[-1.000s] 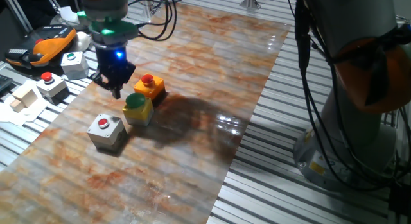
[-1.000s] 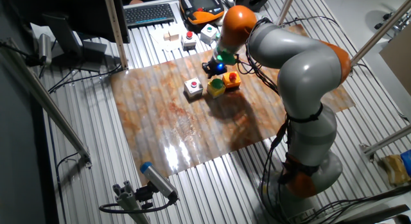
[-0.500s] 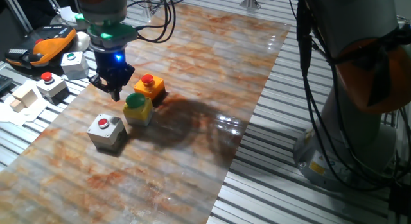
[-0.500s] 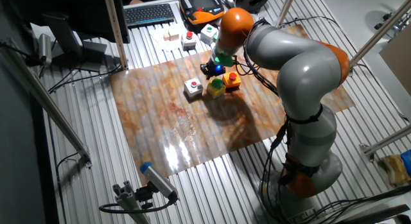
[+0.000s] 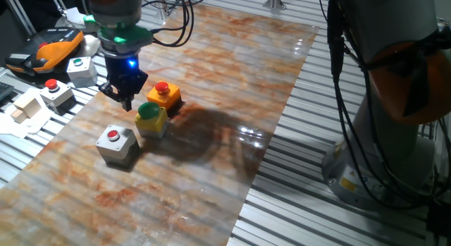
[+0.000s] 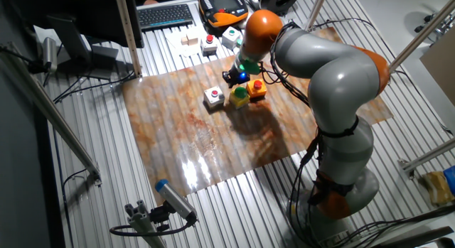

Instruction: Press three buttons from left to right in sequence

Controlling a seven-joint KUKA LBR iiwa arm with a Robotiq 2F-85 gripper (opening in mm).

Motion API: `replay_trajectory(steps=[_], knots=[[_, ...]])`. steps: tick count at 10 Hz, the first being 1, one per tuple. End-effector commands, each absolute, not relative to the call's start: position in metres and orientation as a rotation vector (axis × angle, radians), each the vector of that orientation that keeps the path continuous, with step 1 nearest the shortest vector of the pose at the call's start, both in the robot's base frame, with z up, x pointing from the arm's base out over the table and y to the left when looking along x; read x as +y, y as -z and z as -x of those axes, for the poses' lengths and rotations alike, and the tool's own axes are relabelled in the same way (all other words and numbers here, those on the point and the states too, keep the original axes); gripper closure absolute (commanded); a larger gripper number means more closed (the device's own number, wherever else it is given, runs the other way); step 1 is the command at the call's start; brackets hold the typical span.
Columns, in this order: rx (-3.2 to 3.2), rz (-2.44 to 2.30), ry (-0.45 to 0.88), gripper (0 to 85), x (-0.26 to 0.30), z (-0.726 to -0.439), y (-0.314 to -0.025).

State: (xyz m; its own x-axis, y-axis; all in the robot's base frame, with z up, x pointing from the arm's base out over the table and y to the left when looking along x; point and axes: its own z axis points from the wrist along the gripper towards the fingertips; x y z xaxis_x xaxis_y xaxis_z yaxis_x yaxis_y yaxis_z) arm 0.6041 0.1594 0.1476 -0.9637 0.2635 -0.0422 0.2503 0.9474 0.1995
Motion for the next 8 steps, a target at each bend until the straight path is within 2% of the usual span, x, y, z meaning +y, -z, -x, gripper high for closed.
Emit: replay_trajectory(steps=[1,6,8], knots=[[3.028,-0.341,-0.231,85.0,0.1593,-0.6041,-0.1477],[2.998,-0.157,-0.29,85.0,0.1593,-0.6041,-0.1477],[2.989,-0.189,-0.257,85.0,0.1593,-0.6041,-0.1477]])
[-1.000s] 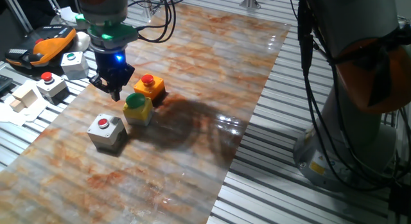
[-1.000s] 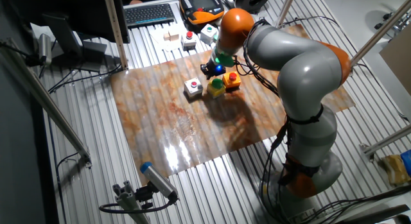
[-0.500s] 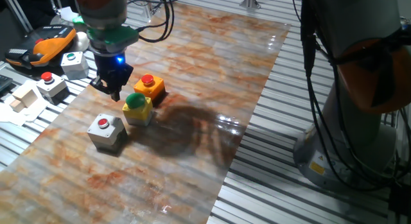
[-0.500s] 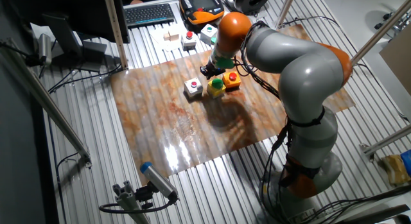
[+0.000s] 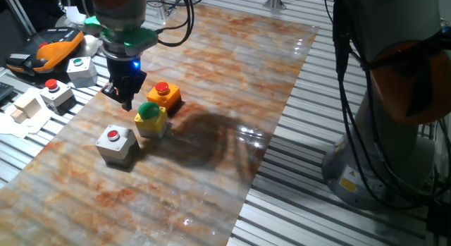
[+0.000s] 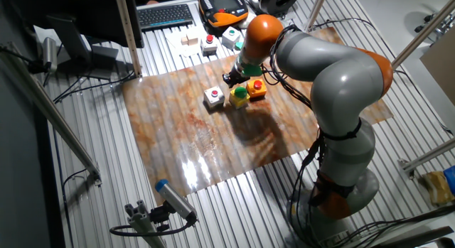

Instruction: Press three buttons from left to right in sequence

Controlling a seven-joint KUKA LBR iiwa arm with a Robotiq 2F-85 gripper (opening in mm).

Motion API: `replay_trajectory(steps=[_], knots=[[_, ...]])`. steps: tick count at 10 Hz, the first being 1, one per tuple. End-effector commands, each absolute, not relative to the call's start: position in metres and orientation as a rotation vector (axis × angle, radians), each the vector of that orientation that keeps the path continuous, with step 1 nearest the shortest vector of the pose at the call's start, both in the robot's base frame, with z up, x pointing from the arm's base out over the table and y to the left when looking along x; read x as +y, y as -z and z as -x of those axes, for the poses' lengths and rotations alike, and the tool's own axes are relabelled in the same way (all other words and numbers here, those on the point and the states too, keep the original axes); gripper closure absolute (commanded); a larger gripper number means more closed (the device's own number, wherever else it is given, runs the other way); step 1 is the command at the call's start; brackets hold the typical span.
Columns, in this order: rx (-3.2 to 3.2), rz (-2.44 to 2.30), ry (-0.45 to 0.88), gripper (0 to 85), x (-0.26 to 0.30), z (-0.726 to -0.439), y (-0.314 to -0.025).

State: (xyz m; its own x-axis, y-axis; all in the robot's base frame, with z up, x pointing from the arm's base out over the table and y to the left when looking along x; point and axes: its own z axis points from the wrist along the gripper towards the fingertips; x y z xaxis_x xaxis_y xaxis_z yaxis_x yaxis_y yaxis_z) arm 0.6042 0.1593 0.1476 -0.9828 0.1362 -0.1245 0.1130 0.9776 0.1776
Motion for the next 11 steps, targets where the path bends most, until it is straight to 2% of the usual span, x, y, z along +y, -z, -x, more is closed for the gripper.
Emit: replay_trajectory(steps=[1,2,6,9,11], knots=[[2.984,-0.206,-0.262,85.0,0.159,-0.604,-0.148],[2.994,-0.247,-0.331,85.0,0.159,-0.604,-0.148],[2.975,-0.516,-0.372,85.0,0.159,-0.604,-0.148],[2.955,-0.618,-0.384,85.0,0.173,-0.624,-0.136],[2.951,-0.647,-0.405,85.0,0.179,-0.625,-0.133]])
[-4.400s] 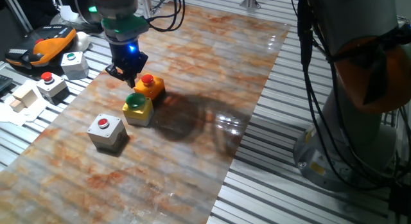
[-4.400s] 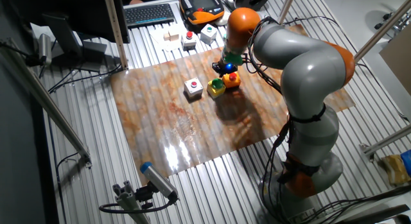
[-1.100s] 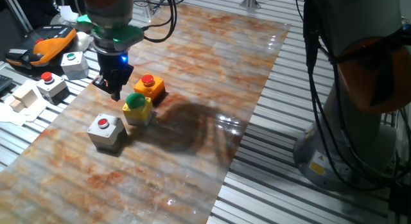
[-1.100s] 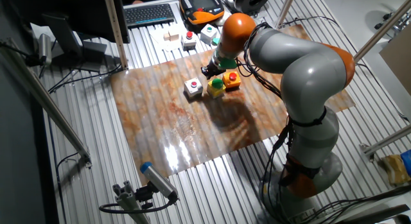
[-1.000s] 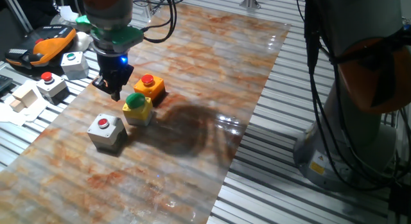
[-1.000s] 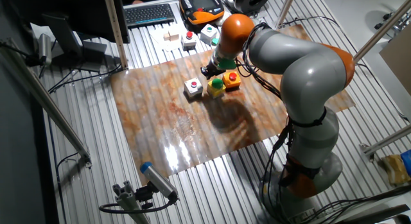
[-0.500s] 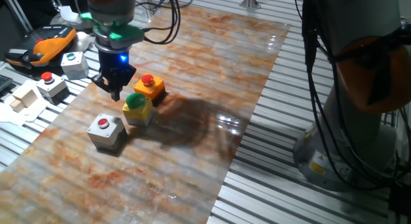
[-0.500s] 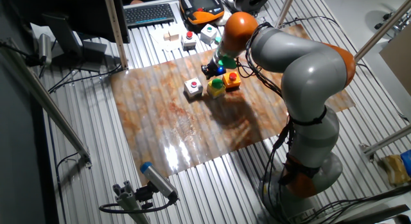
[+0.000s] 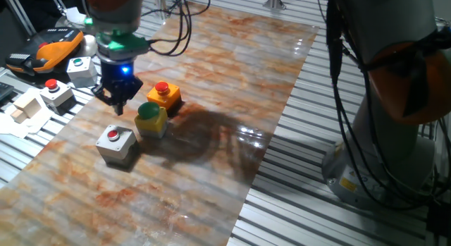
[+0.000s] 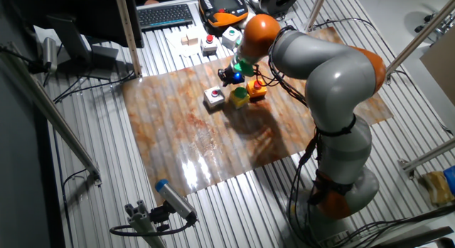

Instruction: Press three buttons from left to right in sequence

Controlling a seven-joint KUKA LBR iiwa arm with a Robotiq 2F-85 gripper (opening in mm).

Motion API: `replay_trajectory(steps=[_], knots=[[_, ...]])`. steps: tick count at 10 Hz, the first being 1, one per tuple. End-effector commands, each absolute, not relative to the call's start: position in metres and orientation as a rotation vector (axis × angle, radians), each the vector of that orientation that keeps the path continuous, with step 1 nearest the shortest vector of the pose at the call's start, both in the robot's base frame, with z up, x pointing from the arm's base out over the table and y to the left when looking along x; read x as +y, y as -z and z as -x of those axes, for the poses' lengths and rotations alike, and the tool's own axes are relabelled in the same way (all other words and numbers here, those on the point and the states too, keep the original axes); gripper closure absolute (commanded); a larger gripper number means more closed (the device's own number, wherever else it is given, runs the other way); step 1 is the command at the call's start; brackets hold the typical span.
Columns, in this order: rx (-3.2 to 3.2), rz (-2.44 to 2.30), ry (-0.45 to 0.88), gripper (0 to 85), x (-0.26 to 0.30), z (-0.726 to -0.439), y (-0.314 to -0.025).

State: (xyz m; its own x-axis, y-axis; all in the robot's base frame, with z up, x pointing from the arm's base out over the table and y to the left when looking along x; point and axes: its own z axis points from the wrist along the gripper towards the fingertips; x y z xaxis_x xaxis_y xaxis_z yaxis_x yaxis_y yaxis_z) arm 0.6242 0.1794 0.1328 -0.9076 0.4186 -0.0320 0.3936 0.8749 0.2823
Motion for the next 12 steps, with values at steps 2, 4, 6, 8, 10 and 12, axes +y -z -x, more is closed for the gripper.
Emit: replay_trajectory(steps=[2,4,6,8,10,12], knots=[[2.963,-0.639,-0.382,85.0,0.175,-0.6251,-0.1337],[2.972,-0.682,-0.398,85.0,0.1721,-0.6226,-0.136],[2.988,-0.693,-0.384,85.0,0.1721,-0.6226,-0.136],[2.967,-0.688,-0.255,85.0,0.1721,-0.6226,-0.136],[2.973,-0.675,-0.167,85.0,0.1721,-0.6226,-0.136],[2.987,-0.663,-0.133,85.0,0.1721,-0.6226,-0.136]])
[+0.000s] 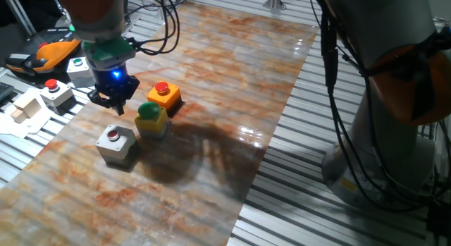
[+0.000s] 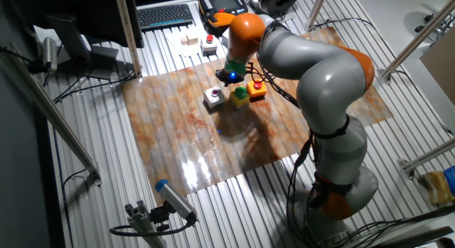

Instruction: Press three buttons from left to right in sequence

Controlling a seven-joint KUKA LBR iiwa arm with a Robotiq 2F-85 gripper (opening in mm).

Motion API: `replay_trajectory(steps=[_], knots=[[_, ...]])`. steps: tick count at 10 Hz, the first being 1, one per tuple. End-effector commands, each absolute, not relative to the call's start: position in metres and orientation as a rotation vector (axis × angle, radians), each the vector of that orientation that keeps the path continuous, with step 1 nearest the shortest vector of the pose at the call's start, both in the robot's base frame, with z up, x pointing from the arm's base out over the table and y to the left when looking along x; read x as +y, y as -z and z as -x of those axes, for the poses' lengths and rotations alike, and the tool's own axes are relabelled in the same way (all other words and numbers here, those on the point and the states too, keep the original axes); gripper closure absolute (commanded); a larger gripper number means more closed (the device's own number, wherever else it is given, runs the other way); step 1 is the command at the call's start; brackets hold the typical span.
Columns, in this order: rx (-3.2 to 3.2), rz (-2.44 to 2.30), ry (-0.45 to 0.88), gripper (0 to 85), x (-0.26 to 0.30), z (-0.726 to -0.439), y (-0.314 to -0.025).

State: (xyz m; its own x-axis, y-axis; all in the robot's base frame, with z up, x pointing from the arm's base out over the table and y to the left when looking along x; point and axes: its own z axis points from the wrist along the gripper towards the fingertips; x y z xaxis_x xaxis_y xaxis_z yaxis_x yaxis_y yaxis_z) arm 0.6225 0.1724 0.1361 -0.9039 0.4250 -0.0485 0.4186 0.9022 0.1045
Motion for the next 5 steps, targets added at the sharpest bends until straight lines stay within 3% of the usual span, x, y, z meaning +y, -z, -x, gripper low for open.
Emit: replay_trajectory(steps=[1,3,5], knots=[[3.005,-0.671,-0.16,85.0,0.1721,-0.6226,-0.136],[3.011,-0.67,-0.123,85.0,0.1721,-0.6226,-0.136],[2.984,-0.61,0.038,85.0,0.1721,-0.6226,-0.136]])
